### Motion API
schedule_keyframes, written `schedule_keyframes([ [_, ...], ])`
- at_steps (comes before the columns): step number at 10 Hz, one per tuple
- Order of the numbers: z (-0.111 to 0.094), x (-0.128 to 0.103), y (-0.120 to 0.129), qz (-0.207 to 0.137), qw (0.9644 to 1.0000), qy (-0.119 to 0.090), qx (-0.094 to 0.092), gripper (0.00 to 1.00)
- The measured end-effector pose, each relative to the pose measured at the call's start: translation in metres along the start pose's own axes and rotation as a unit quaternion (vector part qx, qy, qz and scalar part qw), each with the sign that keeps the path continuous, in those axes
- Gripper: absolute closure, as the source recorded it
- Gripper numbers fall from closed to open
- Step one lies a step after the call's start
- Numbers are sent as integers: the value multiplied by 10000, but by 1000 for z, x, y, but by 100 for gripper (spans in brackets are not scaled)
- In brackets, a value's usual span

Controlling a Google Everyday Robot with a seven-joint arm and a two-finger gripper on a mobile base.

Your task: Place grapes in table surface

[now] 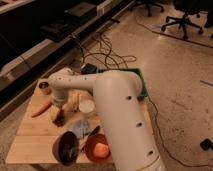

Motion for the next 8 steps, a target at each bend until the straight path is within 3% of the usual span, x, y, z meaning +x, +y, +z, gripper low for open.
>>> schedule_keyframes([
  [2, 6, -14, 9, -316, 9994, -92, -86, 27],
  [5, 14, -26, 18, -570, 9977, -170, -312, 56],
  [8, 18, -26, 34, -780, 9953, -27, -566, 87],
])
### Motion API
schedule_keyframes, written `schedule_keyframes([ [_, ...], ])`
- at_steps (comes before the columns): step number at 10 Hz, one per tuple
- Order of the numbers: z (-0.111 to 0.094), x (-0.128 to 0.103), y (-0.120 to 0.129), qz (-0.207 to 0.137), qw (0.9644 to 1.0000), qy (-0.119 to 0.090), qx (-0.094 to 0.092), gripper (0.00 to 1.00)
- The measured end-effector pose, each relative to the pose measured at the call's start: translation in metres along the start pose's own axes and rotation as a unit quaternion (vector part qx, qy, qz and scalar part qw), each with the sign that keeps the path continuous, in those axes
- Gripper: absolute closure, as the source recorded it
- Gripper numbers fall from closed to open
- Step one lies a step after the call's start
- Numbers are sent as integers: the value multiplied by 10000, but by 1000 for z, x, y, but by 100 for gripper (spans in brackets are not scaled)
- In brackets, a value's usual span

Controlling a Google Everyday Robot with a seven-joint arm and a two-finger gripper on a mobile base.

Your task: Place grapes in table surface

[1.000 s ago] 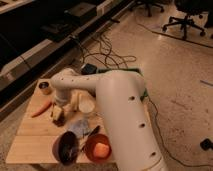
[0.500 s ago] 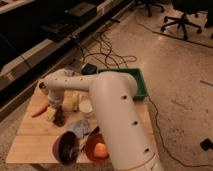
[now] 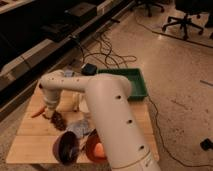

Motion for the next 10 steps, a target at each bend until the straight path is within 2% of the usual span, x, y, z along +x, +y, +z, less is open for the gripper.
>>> schedule_keyframes([
  [1, -1, 7, 6, -42, 9999, 3, -100, 96],
  [2, -5, 16, 12, -46, 9999, -3, -151, 99],
  [3, -20, 29, 16, -9, 9998, -143, -126, 100],
  [5, -73, 50, 16, 124, 9982, -590, 34, 100],
  [6, -91, 60, 13, 181, 9972, -720, 128, 100],
  [8, -112, 66, -1, 261, 9958, -832, 274, 100],
  [10, -144, 62, -6, 275, 9950, -871, 416, 100],
])
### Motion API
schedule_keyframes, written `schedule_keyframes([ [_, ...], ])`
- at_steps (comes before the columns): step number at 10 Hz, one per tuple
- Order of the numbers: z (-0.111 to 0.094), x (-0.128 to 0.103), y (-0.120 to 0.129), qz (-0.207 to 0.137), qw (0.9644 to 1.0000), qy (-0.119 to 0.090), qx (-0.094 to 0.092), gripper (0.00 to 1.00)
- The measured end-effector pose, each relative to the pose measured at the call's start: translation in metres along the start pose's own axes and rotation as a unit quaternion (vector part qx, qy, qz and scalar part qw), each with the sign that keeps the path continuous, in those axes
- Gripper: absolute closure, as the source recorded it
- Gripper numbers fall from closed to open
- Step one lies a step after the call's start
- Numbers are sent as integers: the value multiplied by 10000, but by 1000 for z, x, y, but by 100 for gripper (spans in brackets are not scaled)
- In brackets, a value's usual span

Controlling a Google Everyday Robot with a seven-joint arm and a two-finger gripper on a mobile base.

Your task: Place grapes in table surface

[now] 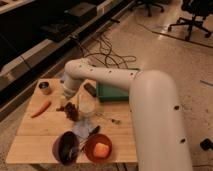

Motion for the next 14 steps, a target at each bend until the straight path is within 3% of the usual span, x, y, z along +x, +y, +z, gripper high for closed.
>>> schedule_keyframes([
  [4, -69, -19, 7, 35, 9996, 5, 297, 100],
  [7, -111, -17, 11, 16, 9989, -209, 423, 100],
  [11, -97, -25, 4, -212, 9978, -593, 220, 100],
  [14, -61, -52, -9, -462, 9961, -749, -85, 100],
])
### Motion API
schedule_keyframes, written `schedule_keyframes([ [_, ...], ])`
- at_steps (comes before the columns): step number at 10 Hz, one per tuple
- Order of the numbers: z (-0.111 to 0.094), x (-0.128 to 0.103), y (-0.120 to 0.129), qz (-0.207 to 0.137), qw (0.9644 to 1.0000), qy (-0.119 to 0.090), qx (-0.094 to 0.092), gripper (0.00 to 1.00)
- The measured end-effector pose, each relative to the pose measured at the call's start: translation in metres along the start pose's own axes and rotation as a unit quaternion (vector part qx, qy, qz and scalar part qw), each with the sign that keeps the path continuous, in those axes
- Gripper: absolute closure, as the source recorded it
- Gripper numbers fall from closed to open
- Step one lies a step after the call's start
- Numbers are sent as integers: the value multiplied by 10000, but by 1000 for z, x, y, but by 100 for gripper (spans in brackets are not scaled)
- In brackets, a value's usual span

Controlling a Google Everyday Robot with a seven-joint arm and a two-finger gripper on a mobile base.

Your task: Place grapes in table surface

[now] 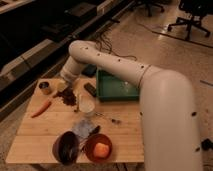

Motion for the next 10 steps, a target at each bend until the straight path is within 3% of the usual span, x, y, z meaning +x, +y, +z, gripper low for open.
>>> schedule_keyframes([
  [3, 48, -5, -17, -65, 9992, 43, -381, 100],
  [7, 105, -12, -12, -145, 9958, 266, -867, 99],
  [8, 120, -17, -1, -199, 9935, 363, -1057, 90],
  [9, 137, -21, 15, -191, 9903, 539, -1267, 71],
  [10, 144, -17, 20, -45, 9888, 697, -1318, 59],
])
